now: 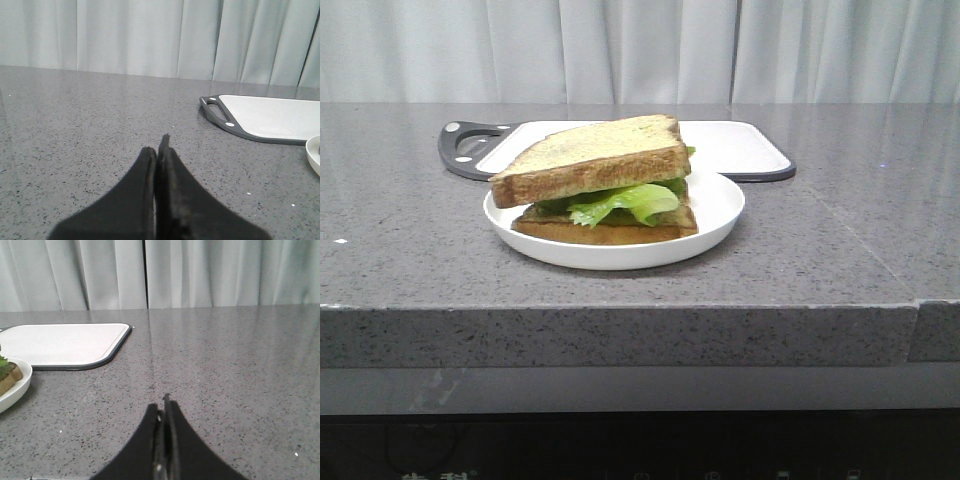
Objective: Left arm grabs bread, right arm adds lettuce
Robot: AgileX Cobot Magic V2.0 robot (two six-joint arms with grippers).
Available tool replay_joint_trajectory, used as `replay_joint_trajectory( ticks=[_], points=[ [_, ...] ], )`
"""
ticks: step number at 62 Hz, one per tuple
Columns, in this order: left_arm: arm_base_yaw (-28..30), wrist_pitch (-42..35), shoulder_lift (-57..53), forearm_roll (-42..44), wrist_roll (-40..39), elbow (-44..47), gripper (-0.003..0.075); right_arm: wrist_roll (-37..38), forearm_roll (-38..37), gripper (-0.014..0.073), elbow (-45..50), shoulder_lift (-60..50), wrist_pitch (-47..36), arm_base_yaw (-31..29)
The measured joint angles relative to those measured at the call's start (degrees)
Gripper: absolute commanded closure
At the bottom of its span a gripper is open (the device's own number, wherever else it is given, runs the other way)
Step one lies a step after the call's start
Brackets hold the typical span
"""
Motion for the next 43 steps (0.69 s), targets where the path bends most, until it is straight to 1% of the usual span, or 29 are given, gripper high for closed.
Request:
replay_joint_trajectory(
  ticks=[43],
  points=[
    [0.0, 0.0, 0.0, 0.0, 0.0, 0.0, 0.0741, 0.4, -0.1, 0.0710, 0.0, 0.0, 0.0, 0.0]
  ],
)
